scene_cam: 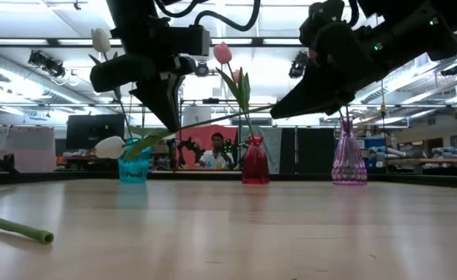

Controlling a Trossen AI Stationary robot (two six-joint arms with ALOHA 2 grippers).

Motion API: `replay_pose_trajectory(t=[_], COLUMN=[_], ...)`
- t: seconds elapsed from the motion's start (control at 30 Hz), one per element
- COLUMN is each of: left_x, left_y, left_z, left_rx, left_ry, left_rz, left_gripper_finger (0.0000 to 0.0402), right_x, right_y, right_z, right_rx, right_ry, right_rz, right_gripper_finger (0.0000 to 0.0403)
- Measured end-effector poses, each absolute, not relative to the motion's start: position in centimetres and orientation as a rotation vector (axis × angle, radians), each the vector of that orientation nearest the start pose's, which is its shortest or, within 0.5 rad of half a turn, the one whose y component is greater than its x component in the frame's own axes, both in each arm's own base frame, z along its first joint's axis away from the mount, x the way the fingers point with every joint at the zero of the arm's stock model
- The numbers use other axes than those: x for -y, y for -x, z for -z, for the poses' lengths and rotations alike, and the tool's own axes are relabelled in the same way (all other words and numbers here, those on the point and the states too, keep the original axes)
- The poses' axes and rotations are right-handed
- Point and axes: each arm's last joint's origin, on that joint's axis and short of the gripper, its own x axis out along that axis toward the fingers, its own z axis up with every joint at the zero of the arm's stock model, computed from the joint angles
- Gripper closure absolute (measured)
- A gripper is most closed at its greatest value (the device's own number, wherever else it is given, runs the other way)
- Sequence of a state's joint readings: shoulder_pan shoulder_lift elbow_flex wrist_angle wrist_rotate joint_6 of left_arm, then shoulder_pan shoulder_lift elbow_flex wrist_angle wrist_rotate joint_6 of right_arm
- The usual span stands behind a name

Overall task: Sort flowers into vase by color
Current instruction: Put the top white flower into the blue vase

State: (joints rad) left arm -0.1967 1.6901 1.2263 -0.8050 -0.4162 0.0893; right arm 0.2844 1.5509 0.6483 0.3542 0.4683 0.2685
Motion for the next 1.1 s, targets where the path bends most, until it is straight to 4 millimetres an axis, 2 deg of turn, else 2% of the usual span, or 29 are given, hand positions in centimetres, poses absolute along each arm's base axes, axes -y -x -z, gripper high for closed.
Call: replay_pose_trajectory(t=[0.07, 0.27, 0.37, 0.5, 0.6, 0.77, 0.93, 1.1], left_x=[5.2, 5.4, 6.0, 7.8, 9.1, 9.9, 9.4, 8.8], left_y=[-32.1, -32.3, -32.2, -32.0, -31.1, -28.8, -27.0, -25.9], left_z=[-22.0, -22.2, -23.3, -24.0, -23.1, -20.2, -17.3, -15.9], left_rx=[-1.222, -1.188, -1.102, -0.876, -0.746, -0.635, -0.532, -0.443], left_ry=[-0.464, -0.429, -0.391, -0.314, -0.266, -0.179, -0.072, -0.001], left_rz=[-0.133, -0.144, -0.136, -0.045, 0.039, 0.063, 0.052, 0.038], left_gripper_finger=[0.04, 0.0362, 0.0338, 0.0323, 0.0322, 0.0322, 0.0322, 0.0321], right_x=[-7.0, -6.5, -6.3, -6.2, -6.0, -6.0, -6.1, -6.5], right_y=[-28.6, -28.6, -28.5, -28.5, -28.5, -28.7, -29.1, -29.5], right_z=[-16.4, -16.2, -16.1, -16.1, -16.2, -16.7, -17.7, -19.0], right_rx=[-0.481, -0.5, -0.502, -0.489, -0.464, -0.4, -0.301, -0.186], right_ry=[-0.059, -0.08, -0.099, -0.093, -0.098, -0.101, -0.094, -0.066], right_rz=[0.23, 0.253, 0.292, 0.333, 0.398, 0.449, 0.437, 0.387], right_gripper_finger=[0.0389, 0.0395, 0.0395, 0.0395, 0.0396, 0.0396, 0.0395, 0.0394])
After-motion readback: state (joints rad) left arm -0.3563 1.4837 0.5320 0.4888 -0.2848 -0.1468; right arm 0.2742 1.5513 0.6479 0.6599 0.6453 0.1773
